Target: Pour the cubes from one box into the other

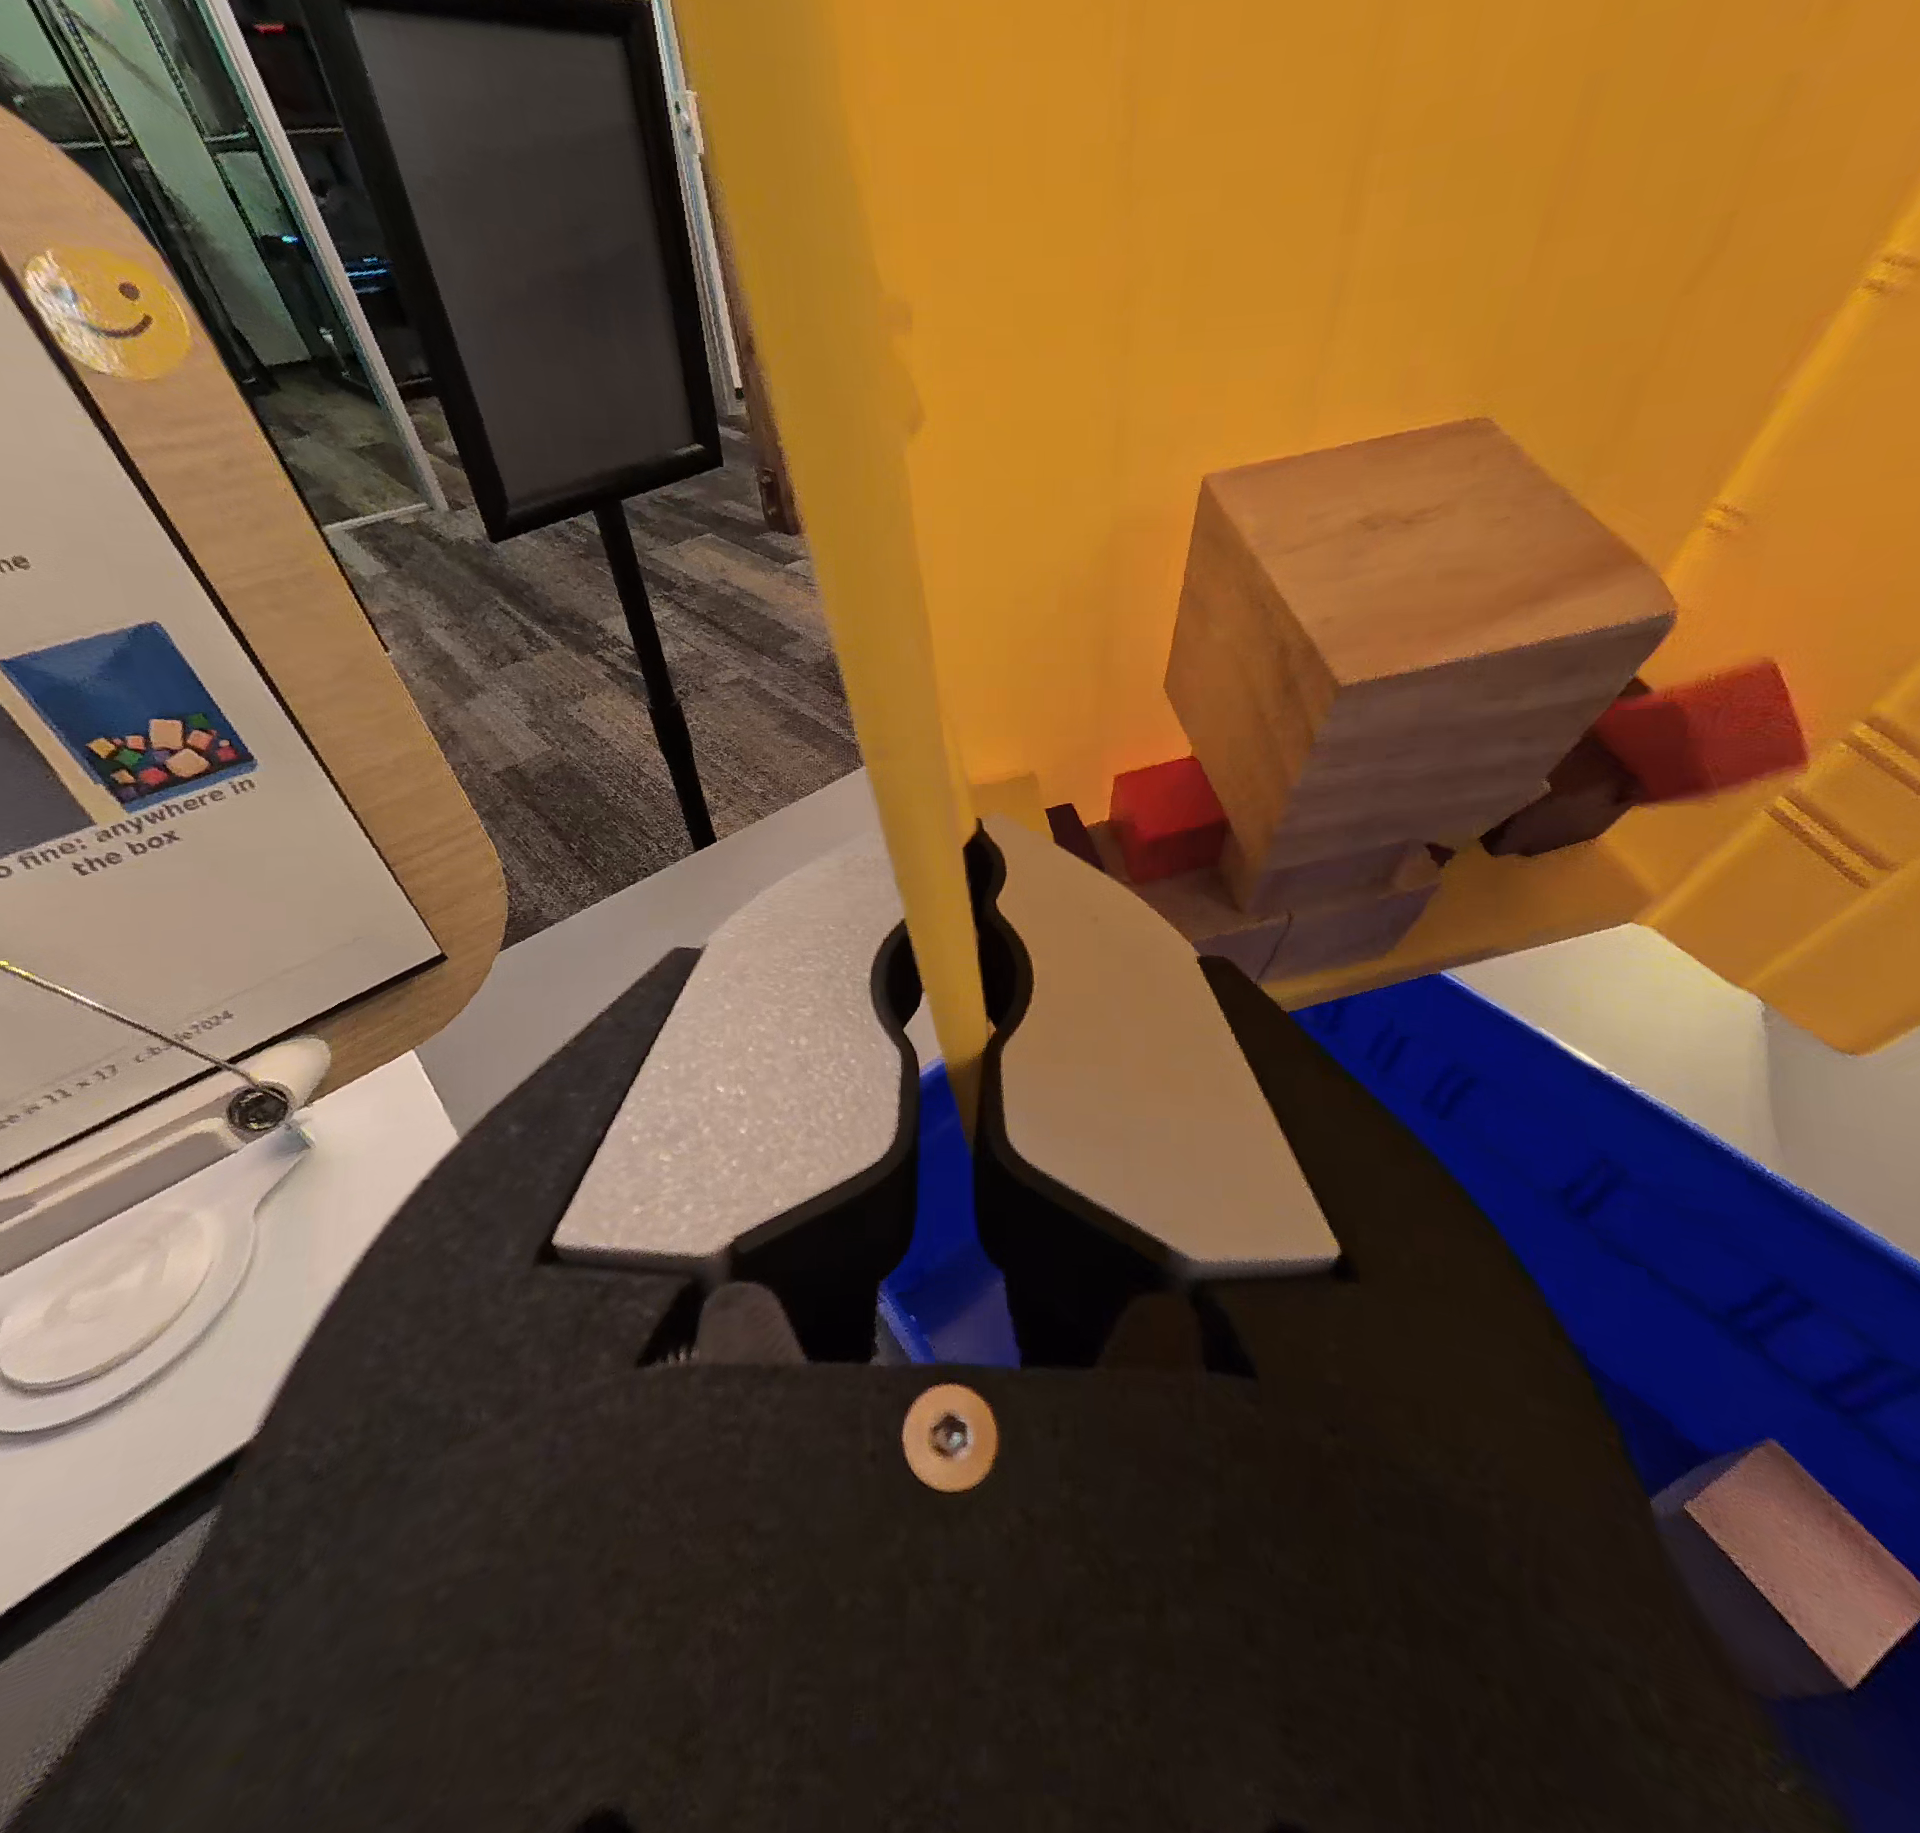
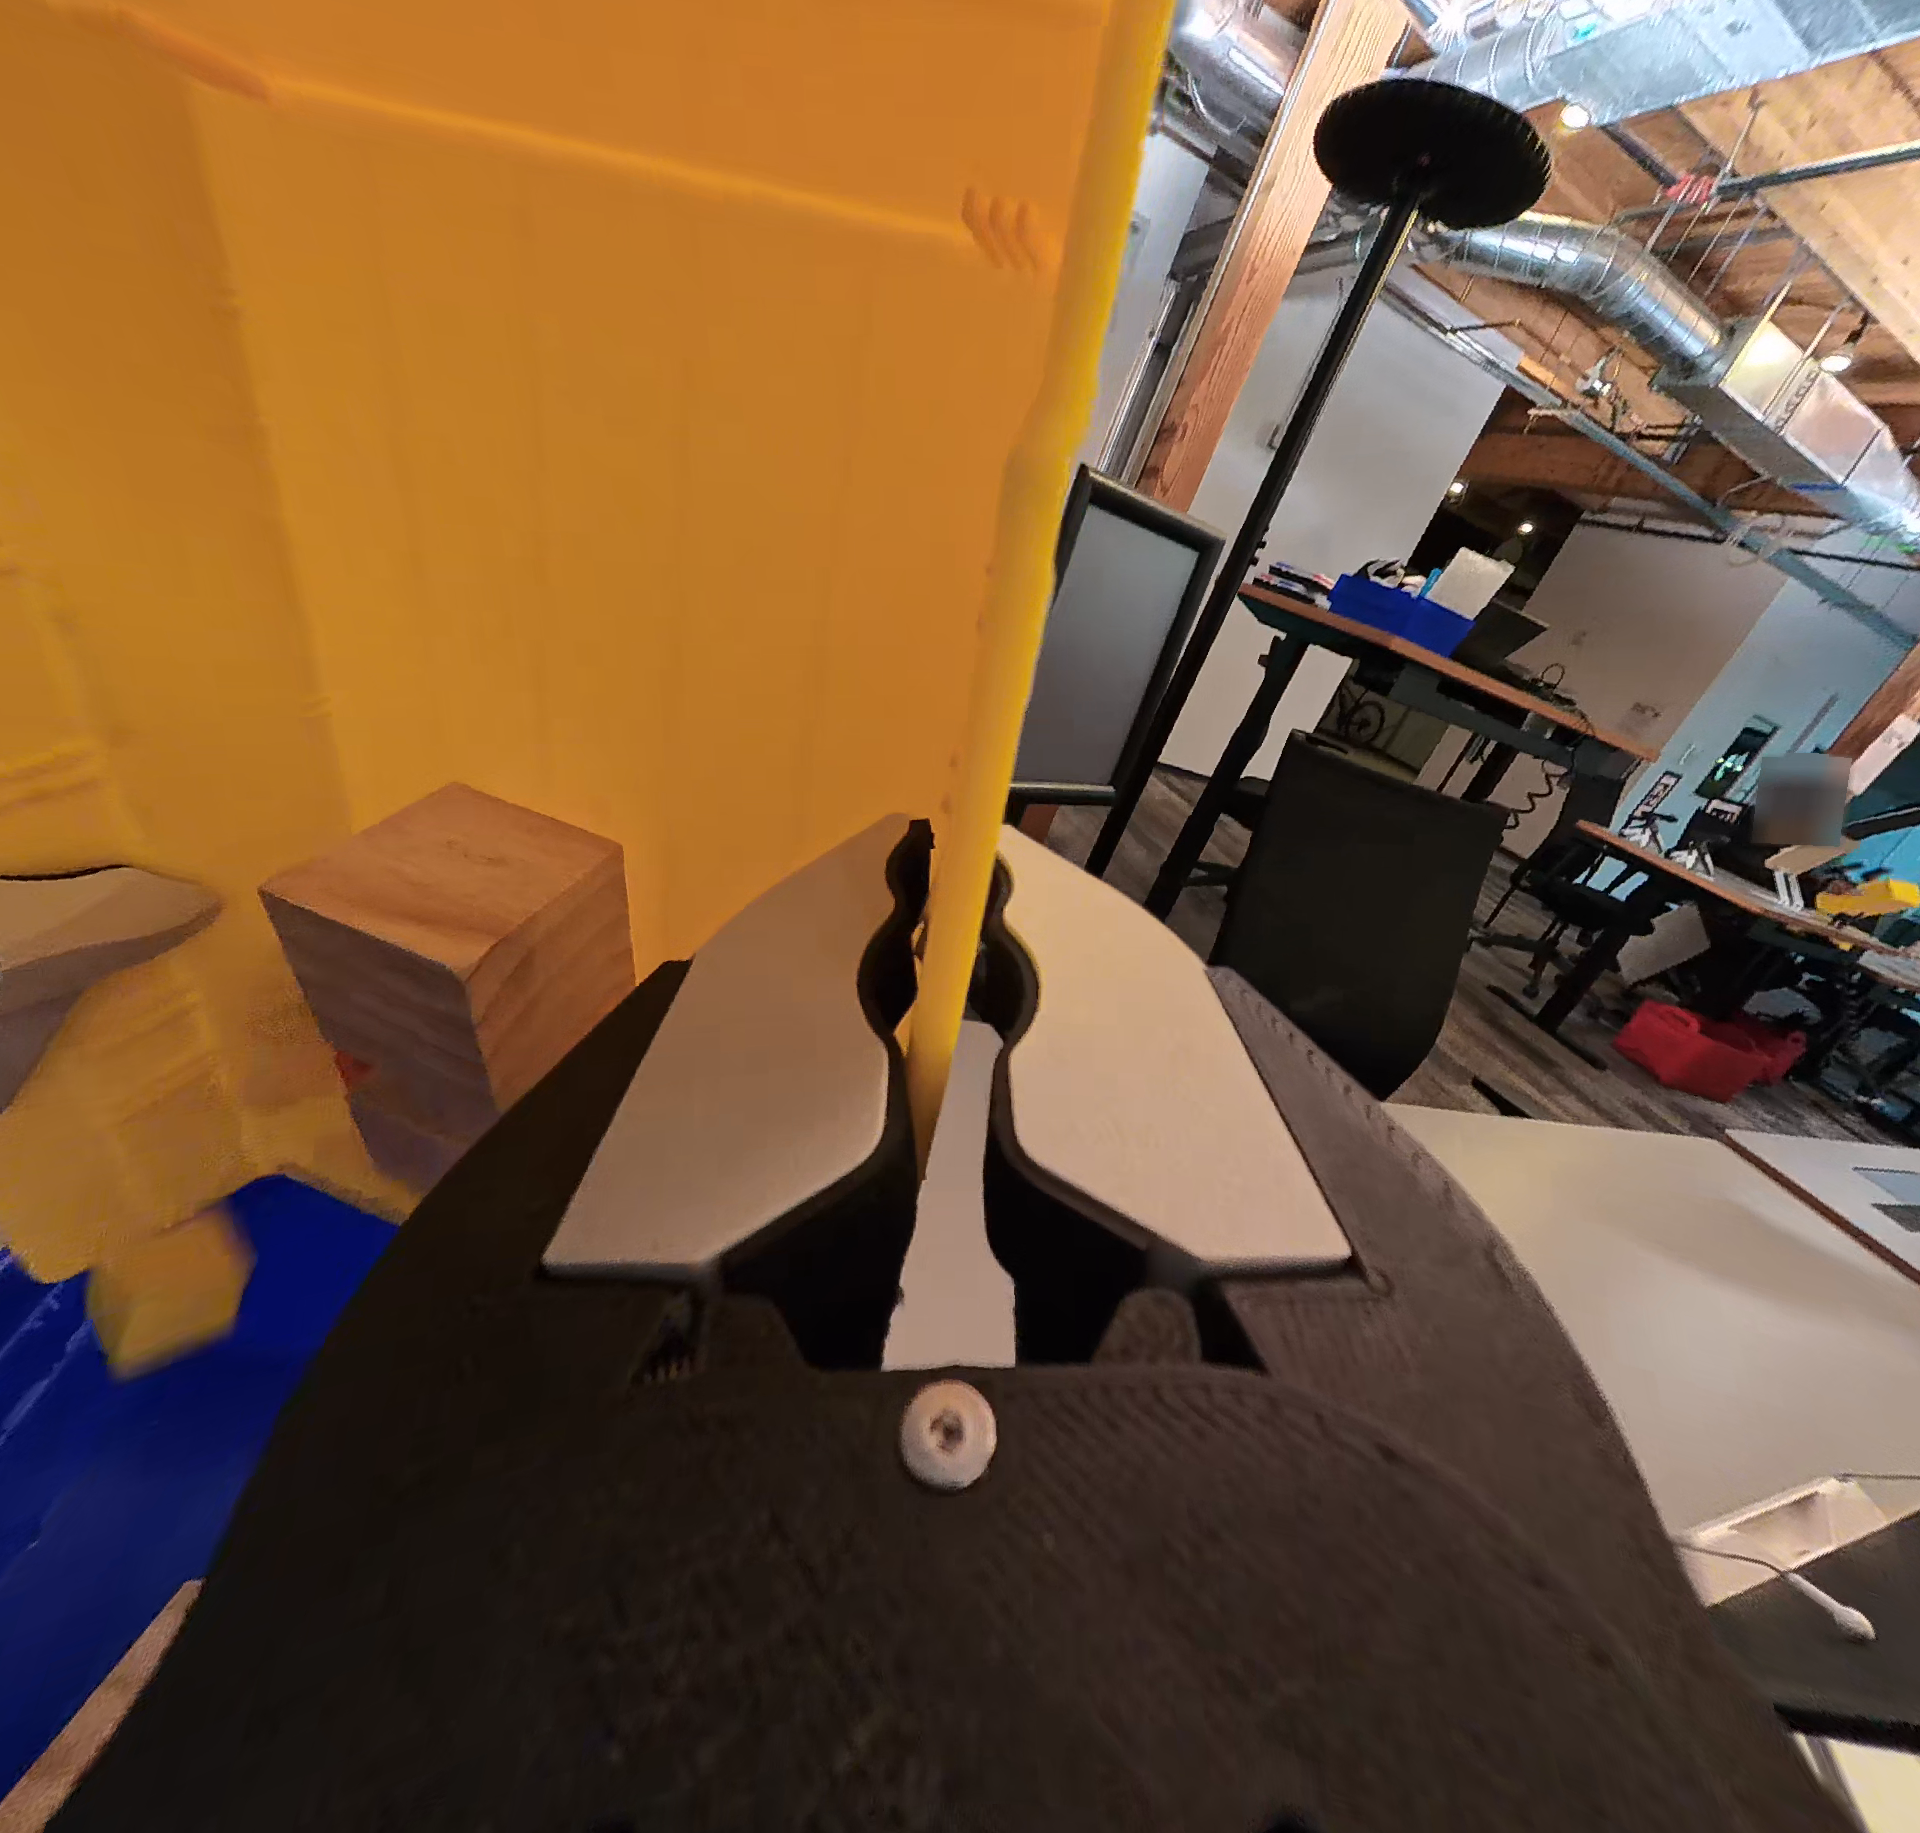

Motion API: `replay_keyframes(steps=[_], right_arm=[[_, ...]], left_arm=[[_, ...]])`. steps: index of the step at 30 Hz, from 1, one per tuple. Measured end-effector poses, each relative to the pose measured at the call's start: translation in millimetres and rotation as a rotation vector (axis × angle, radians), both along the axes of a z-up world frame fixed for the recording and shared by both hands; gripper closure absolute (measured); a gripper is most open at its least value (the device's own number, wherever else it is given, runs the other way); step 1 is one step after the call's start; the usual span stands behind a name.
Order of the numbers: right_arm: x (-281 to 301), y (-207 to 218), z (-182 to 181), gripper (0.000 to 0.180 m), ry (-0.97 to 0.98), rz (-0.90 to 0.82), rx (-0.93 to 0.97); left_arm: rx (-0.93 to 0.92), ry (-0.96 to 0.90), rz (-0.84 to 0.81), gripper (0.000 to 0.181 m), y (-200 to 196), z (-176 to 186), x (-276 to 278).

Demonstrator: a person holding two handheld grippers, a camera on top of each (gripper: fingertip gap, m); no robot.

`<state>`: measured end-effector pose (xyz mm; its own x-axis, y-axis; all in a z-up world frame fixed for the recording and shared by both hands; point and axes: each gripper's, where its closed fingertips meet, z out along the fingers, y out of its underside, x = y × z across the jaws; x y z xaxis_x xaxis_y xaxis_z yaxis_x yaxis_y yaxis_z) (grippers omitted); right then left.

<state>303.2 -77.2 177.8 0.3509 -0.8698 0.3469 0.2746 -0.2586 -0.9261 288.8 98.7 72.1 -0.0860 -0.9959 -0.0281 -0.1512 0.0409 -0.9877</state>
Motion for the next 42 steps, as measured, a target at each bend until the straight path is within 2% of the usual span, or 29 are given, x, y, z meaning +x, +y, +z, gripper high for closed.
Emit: replay_keyframes(steps=[21, 26, 29, 31, 34, 35, 36, 37, 40, 42], right_arm=[[-15.4, 4.0, 8.4, 0.171, -0.073, 0.011, 0.02], [-1.2, -3.2, 19.9, 0.174, -0.016, 0.011, 0.003], [23.5, -14.2, 41.6, 0.175, 0.108, 0.03, -0.023], [46.5, -26.1, 47.5, 0.175, 0.29, 0.053, -0.043], [76.9, -62.3, 40.3, 0.174, 0.551, -0.002, -0.099], [83.5, -76.8, 34.4, 0.174, 0.627, -0.023, -0.114], [89.3, -92.5, 28.4, 0.174, 0.685, -0.048, -0.127], [94.3, -108.3, 22.3, 0.173, 0.732, -0.071, -0.133], [101.2, -152.2, -6.7, 0.172, 0.885, -0.139, -0.158], [103.7, -174.4, -32.7, 0.172, 0.946, -0.184, -0.216]], left_arm=[[0.021, -0.042, 0.002, 0.176, 2.4, 5.7, -6.5], [0.057, 0.037, -0.049, 0.169, -17.1, 2.8, -6.7], [0.082, 0.085, -0.203, 0.146, -57.1, 12.4, -10.6], [0.1, 0.087, -0.3, 0.131, -85.1, 27.5, -19.1], [0.045, 0.042, -0.321, 0.112, -103.4, 56.2, -36.3], [0.002, 0.059, -0.312, 0.111, -103.1, 60.3, -42.7], [-0.033, 0.111, -0.274, 0.119, -96.3, 57.0, -48.2], [-0.061, 0.182, -0.233, 0.12, -86.8, 48.0, -52.8], [-0.122, 0.456, -0.199, 0.112, -61.7, -2.3, -65.6], [-0.108, 0.58, -0.161, 0.098, -37.7, -35.2, -68.2]])
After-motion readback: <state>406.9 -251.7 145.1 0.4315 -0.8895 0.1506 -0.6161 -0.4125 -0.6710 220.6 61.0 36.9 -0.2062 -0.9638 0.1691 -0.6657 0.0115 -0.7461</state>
